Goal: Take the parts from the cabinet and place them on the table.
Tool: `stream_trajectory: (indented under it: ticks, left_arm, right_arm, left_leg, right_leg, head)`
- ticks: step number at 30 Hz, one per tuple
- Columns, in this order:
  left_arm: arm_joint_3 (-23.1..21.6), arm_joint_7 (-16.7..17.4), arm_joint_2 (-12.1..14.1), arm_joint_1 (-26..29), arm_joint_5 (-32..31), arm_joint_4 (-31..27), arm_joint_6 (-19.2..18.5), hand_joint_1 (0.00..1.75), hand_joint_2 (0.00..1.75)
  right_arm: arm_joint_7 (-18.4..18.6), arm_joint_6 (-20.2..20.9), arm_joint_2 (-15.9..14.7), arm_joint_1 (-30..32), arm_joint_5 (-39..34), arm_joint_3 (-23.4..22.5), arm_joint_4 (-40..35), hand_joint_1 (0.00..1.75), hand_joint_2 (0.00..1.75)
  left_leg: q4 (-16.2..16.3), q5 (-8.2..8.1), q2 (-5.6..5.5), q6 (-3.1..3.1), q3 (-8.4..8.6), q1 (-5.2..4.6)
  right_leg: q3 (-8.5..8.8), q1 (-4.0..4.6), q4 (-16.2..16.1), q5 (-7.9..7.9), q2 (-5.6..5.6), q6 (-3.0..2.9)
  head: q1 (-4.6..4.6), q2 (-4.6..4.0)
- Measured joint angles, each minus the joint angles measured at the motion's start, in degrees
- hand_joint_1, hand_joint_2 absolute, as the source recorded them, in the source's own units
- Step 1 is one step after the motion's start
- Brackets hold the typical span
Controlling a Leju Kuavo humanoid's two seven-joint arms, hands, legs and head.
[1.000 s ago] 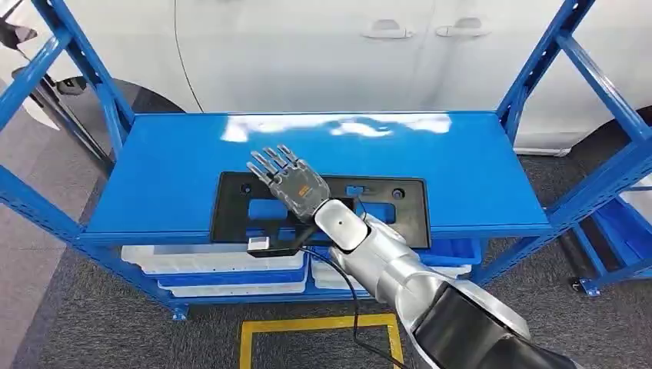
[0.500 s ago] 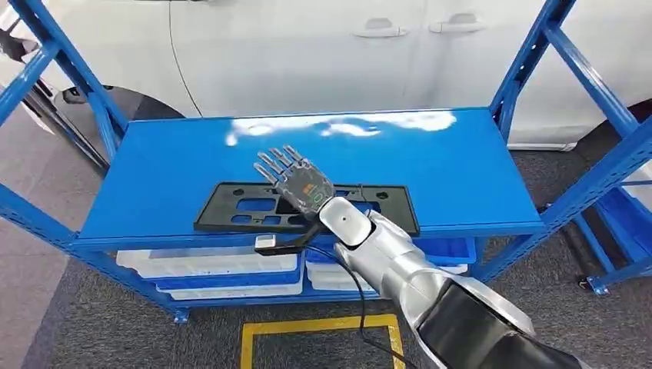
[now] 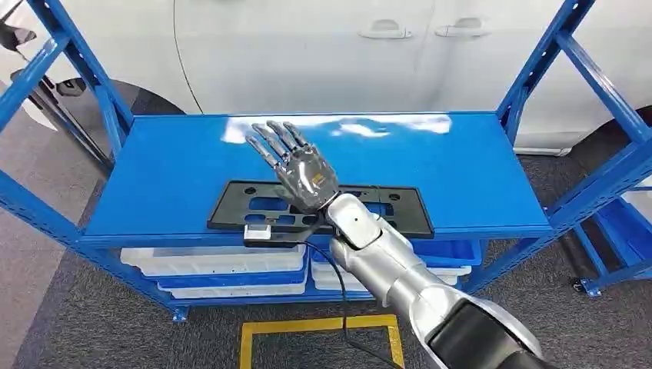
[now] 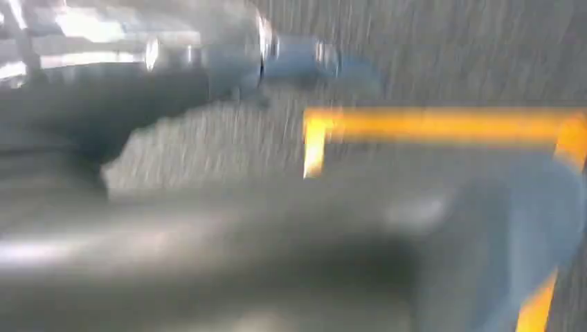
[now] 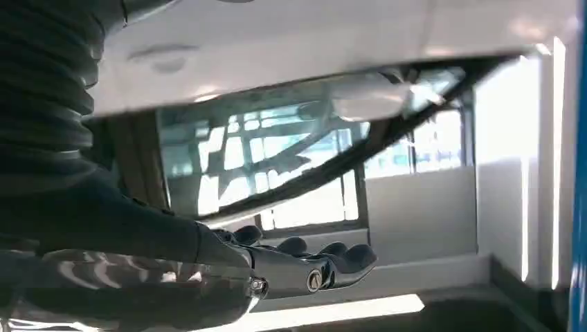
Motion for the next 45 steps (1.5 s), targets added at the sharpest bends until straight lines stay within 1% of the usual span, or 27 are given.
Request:
stream_trajectory:
  ticks: [1, 2, 3, 4, 5, 7, 8, 10, 12, 14, 17, 18, 19, 20, 22, 23, 24, 26, 29, 32, 33, 34, 35, 38, 39, 43, 45]
  left_arm:
    - [0.0, -0.07, 0.0, 0.02, 0.22, 0.0, 0.2, 0.0, 0.0]
    - [0.0, -0.09, 0.0, 0.09, 0.37, 0.0, 0.34, 0.0, 0.0]
    - [0.02, -0.11, -0.02, 0.25, 0.48, 0.0, 0.37, 0.0, 0.0]
    - [0.04, -0.2, 0.0, 0.37, 0.61, 0.0, 0.37, 0.0, 0.0]
    - [0.09, -0.28, -0.02, 0.45, 0.77, 0.0, 0.37, 0.0, 0.0]
    - [0.22, -0.44, -0.02, 0.55, 0.87, 0.0, 0.3, 0.0, 0.0]
    - [0.33, -0.46, -0.02, 0.57, 0.92, 0.0, 0.26, 0.0, 0.0]
    - [0.44, -0.44, 0.0, 0.76, 0.92, 0.0, 0.28, 0.0, 0.0]
    - [0.59, -0.42, 0.02, 1.03, 0.92, 0.0, 0.31, 0.0, 0.0]
    - [0.72, -0.42, 0.07, 1.25, 0.83, 0.0, 0.31, 0.0, 0.0]
    - [0.85, -0.44, 0.07, 0.98, 0.72, 0.0, 0.13, 0.0, 0.0]
    - [0.85, -0.44, 0.07, 0.98, 0.66, 0.0, 0.0, 0.0, 0.0]
    - [0.87, -0.44, 0.09, 1.11, 0.53, 0.0, -0.2, 0.0, 0.0]
    - [0.87, -0.44, 0.13, 1.17, 0.48, 0.0, -0.33, 0.0, 0.0]
    - [0.87, -0.39, 0.37, 0.99, 0.41, 0.0, -0.5, 0.0, 0.0]
    - [0.9, -0.39, 0.5, 0.85, 0.39, 0.0, -0.55, 0.0, 0.0]
    - [0.92, -0.31, 0.57, 0.67, 0.33, 0.0, -0.55, 0.0, 0.0]
    - [0.92, -0.2, 0.59, 0.64, 0.33, 0.0, -0.53, 0.0, 0.0]
    - [1.14, -0.09, 0.57, 0.8, 0.37, 0.0, -0.5, 0.0, 0.0]
    - [1.42, -0.09, 0.59, 0.66, 0.87, 0.0, -0.44, 0.0, 0.0]
    - [1.46, -0.09, 0.59, 0.76, 0.92, 0.0, -0.42, 0.0, 0.0]
    - [1.53, -0.07, 0.59, 0.85, 1.03, 0.0, -0.33, 0.0, 0.0]
    - [1.64, -0.07, 0.59, 0.87, 1.05, 0.0, -0.33, 0.0, 0.0]
    - [2.06, -0.07, 0.48, 0.93, 1.68, 0.0, 0.2, 0.0, 0.0]
    - [2.27, -0.09, 0.48, 0.89, 1.79, 0.0, 0.41, 0.0, 0.0]
    - [2.8, -0.09, 0.46, 0.84, 1.73, 0.0, 0.68, 0.0, 0.0]
    - [2.82, -0.09, 0.48, 0.84, 1.53, 0.0, 0.7, 0.0, 0.0]
  right_arm:
    - [-6.99, -0.02, 0.85, 0.83, -7.52, -3.69, -1.7, 0.0, 1.75]
    - [-10.12, 0.15, 1.25, 1.17, -11.49, -5.29, -2.0, 0.0, 1.75]
    - [-16.87, 1.36, 2.08, 1.41, -24.03, -9.99, -2.04, 0.0, 1.75]
    - [-19.02, 2.72, 2.69, 1.72, -30.76, -12.23, -2.22, 0.0, 1.75]
    - [-20.27, 4.59, 2.88, 2.26, -37.74, -13.67, -3.12, 0.0, 1.75]
    - [-20.89, 9.41, 2.99, 5.04, -52.72, -14.26, -9.34, 0.0, 1.75]
    - [-20.21, 12.6, 2.82, 6.9, -62.37, -14.35, -15.93, 0.0, 1.75]
    - [-17.98, 19.36, 1.93, 10.32, -79.31, -15.33, -28.93, 0.0, 1.75]
    - [-15.73, 28.88, -0.23, 12.87, -87.25, -16.36, -37.3, 0.0, 1.75]
    - [-14.43, 40.45, -2.03, 14.95, -92.14, -16.9, -43.72, 0.0, 1.75]
    - [-12.57, 55.59, -4.12, 17.27, -96.47, -17.62, -47.13, 0.0, 1.75]
    - [-12.31, 60.44, -5.2, 18.32, -97.28, -17.62, -47.48, 0.0, 1.75]
    - [-12.11, 65.18, -6.31, 19.66, -97.9, -17.62, -47.92, 0.0, 1.75]
    - [-12.04, 68.87, -7.19, 20.69, -98.14, -17.62, -48.42, 0.0, 1.75]
    - [-12.04, 74.28, -8.37, 21.91, -98.08, -17.6, -49.34, 0.0, 1.75]
    - [-12.26, 76.01, -8.85, 22.36, -97.32, -17.54, -49.78, 0.0, 1.75]
    - [-13.03, 77.27, -9.37, 22.86, -95.44, -17.51, -50.08, 0.0, 1.75]
    - [-15.82, 80.14, -10.73, 24.77, -89.5, -17.28, -50.46, 0.0, 1.75]
    - [-20.12, 79.65, -12.17, 27.14, -83.01, -16.79, -50.46, 0.0, 1.75]
    - [-22.47, 77.18, -14.07, 29.21, -75.13, -16.47, -50.07, 0.0, 1.75]
    - [-22.62, 75.73, -14.58, 30.12, -73.1, -16.38, -49.84, 0.0, 1.75]
    - [-22.69, 73.08, -15.24, 30.87, -70.15, -16.16, -49.63, 0.0, 1.75]
    - [-22.73, 69.78, -15.89, 31.4, -67.46, -15.96, -49.41, 0.0, 1.75]
    - [-22.88, 52.69, -17.01, 31.83, -54.27, -15.33, -48.27, 0.0, 1.75]
    - [-22.82, 46.74, -17.16, 31.81, -49.34, -14.94, -47.4, 0.0, 1.75]
    - [-21.7, 30.54, -17.25, 32.97, -36.18, -13.86, -44.93, 0.0, 1.75]
    - [-21.2, 21.81, -17.25, 33.43, -30.2, -13.36, -44.14, 0.0, 1.75]
  left_leg:
    - [0.0, -0.03, -0.01, 0.1, 0.0, -0.06]
    - [0.04, -0.06, -0.02, 0.19, 0.01, -0.05]
    - [0.08, -0.07, -0.04, 0.19, 0.01, -0.06]
    - [0.14, -0.1, -0.16, 0.15, 0.06, -0.05]
    - [0.22, -0.16, -0.18, 0.07, 0.14, -0.05]
    - [0.5, -0.49, -0.22, -0.33, 0.36, -0.06]
    - [0.61, -0.67, -0.22, -0.58, 0.25, -0.09]
    - [0.89, -0.92, -0.32, -1.16, 0.05, -0.45]
    - [0.59, -0.97, -0.32, -1.85, 0.31, -0.34]
    - [2.34, -2.66, 0.08, -2.34, -0.15, -0.26]
    - [14.8, -8.85, 0.07, -2.73, -5.83, -0.18]
    - [17.47, -9.42, 0.07, -2.75, -7.16, -0.19]
    - [17.63, -8.65, 0.07, -2.65, -7.33, -0.19]
    - [15.03, -6.77, 0.06, -2.43, -6.15, -0.21]
    - [5.55, -1.97, 0.06, -1.51, -1.48, -0.48]
    - [1.68, -1.12, 0.07, -0.9, 0.37, -0.7]
    - [0.36, -1.63, 0.1, -0.73, 1.11, -0.92]
    - [0.55, -1.57, -0.05, -0.63, 1.04, -1.13]
    - [-0.82, -0.69, 0.07, 0.14, 1.71, -0.57]
    - [-0.91, -0.59, 0.13, 0.48, 1.61, -0.55]
    - [-0.88, -0.6, 0.11, 0.49, 1.57, -0.55]
    - [-0.84, -0.6, 0.11, 0.48, 1.59, -0.52]
    - [-0.77, -0.64, 0.07, 0.42, 1.59, -0.48]
    - [-0.17, -1.02, 0.02, -0.18, 1.61, -0.39]
    - [0.22, -1.3, 0.02, -0.61, 1.34, -0.76]
    - [0.09, -1.3, 0.0, -2.0, 1.44, -0.51]
    - [2.78, -3.5, 0.05, -2.37, 0.37, -0.33]
  right_leg:
    - [-2.73, -0.09, 5.79, -2.33, -0.01, 0.16]
    - [-4.61, -0.17, 9.49, -3.55, -0.01, 0.25]
    - [-5.72, -0.25, 11.55, -3.93, -0.02, 0.3]
    - [-5.68, -0.27, 11.01, -2.84, -0.02, 0.25]
    - [-4.4, -0.27, 8.11, -0.69, -0.03, 0.14]
    - [1.06, -0.2, -3.14, 4.81, -0.06, -0.4]
    - [2.68, -0.12, -6.57, 5.33, -0.1, -0.7]
    - [2.6, 0.07, -6.92, 5.09, -0.07, -1.02]
    - [2.75, 0.3, -7.15, 5.07, -0.02, -1.69]
    - [3.23, -0.16, -7.87, 5.38, -0.1, -2.22]
    - [3.32, 0.01, -7.83, 5.25, -0.14, -2.77]
    - [3.32, 0.14, -7.8, 5.24, -0.17, -2.78]
    - [3.34, 0.24, -7.78, 5.2, -0.17, -2.83]
    - [3.35, 0.34, -7.76, 5.18, -0.13, -2.82]
    - [3.51, 0.5, -7.72, 5.12, 0.01, -2.76]
    - [3.58, 0.5, -7.73, 5.08, 0.01, -2.69]
    - [3.44, 0.94, -7.48, 4.92, 0.01, -2.35]
    - [3.51, 0.53, -7.69, 5.05, -0.06, -1.65]
    - [3.45, 0.57, -6.9, 4.17, -0.07, -0.69]
    - [-1.98, -0.01, 5.07, -2.31, -0.07, 0.16]
    - [-3.61, -0.21, 8.58, -3.36, -0.07, 0.43]
    - [-3.95, -0.45, 9.3, -2.96, -0.09, 0.66]
    - [-3.05, -0.71, 7.53, -1.47, -0.11, 0.84]
    - [4.02, -1.24, -5.95, 4.66, -0.2, 0.93]
    - [4.67, -0.96, -7.48, 3.77, -0.15, 0.55]
    - [4.41, -0.73, -7.73, 4.25, -0.05, -1.13]
    - [4.65, -0.92, -7.95, 4.35, -0.28, -1.81]
  head:
    - [0.0, 0.0]
    - [0.0, 0.0]
    - [0.0, 0.02]
    - [0.0, 0.02]
    - [0.0, 0.0]
    - [0.0, 0.02]
    - [0.0, 0.0]
    - [0.0, 0.0]
    - [0.0, 0.02]
    - [-0.02, 0.02]
    - [-0.02, 0.0]
    - [-0.02, 0.02]
    - [-0.02, 0.0]
    - [-0.02, 0.02]
    - [-0.02, 0.02]
    - [0.0, 0.0]
    - [-0.02, 0.0]
    - [-0.02, 0.02]
    - [0.0, 0.0]
    - [0.0, 0.0]
    - [0.0, 0.0]
    - [0.0, 0.0]
    - [0.0, 0.0]
    - [0.0, 0.0]
    - [0.0, 0.0]
    - [0.0, 0.0]
    - [-0.02, 0.02]
